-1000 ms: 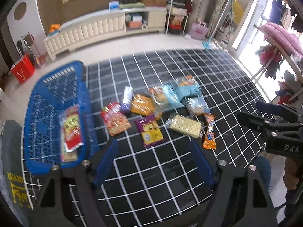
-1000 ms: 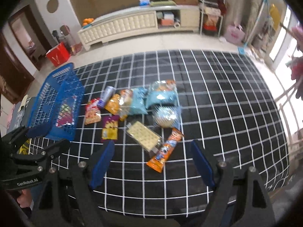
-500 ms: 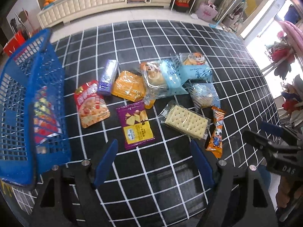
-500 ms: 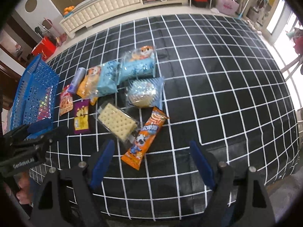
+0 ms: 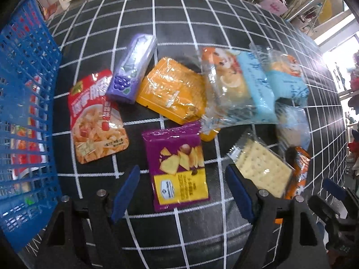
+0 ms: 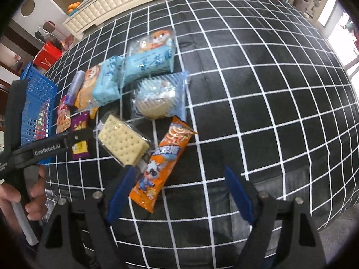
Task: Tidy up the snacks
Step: 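Move both tools back over the snacks and grasp the purple chip bag with left tool, then grasp orange stick snack with right tool while left tool carries purple chip bag to basket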
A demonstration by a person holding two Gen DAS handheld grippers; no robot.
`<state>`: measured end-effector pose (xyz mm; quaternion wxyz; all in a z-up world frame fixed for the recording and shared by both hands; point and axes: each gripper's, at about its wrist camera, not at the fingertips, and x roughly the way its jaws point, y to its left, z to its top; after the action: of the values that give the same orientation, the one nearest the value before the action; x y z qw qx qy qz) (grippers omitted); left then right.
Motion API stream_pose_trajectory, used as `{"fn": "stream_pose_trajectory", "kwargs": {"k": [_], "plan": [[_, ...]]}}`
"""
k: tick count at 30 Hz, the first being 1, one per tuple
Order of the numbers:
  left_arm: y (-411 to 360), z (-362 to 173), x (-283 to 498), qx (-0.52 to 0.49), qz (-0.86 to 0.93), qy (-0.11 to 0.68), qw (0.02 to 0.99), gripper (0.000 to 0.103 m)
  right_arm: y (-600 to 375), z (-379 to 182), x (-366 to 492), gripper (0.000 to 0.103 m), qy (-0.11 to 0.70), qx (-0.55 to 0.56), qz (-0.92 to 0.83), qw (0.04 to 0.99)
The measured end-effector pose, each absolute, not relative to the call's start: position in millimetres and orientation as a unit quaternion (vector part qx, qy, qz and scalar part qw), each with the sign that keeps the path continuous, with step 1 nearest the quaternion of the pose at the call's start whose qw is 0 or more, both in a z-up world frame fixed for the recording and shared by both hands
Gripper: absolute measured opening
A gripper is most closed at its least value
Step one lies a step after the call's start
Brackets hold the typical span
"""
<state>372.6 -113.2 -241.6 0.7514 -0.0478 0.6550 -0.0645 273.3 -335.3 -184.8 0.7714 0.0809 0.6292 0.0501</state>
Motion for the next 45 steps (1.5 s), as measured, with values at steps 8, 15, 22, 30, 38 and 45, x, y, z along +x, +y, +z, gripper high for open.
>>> {"fn": "stream_pose_trajectory", "kwargs": {"k": [8,15,22,30,38,45], "plan": [[-130.9,-239.7,378.2,0.005,-0.058,0.637,0.769,0.062,-336.8,-182.0,270.6,0.085,0.632,0.077,0.043,0.770],[-126.9,-238.4,368.3,0.013,-0.060,0.633,0.772,0.049,-324.1,-174.1,272.3,0.085,0.620,0.062,0.038,0.781],[-113.1,-212.3,329.6,0.028,-0.073,0.603,0.794,0.049,-308.4,-188.6,281.8,0.085,0.626,0.048,0.027,0.778],[-107.8,-201.3,304.6,0.025,-0.083,0.592,0.801,0.049,-297.6,-211.0,286.7,0.055,0.645,0.052,0.021,0.762],[-100.0,-199.7,301.3,0.019,-0.087,0.593,0.800,0.049,-301.3,-219.6,277.8,0.022,0.645,0.055,0.023,0.762],[-101.6,-184.0,291.0,0.015,-0.101,0.578,0.810,0.049,-286.9,-185.0,250.9,0.020,0.617,0.049,0.032,0.785]]}}
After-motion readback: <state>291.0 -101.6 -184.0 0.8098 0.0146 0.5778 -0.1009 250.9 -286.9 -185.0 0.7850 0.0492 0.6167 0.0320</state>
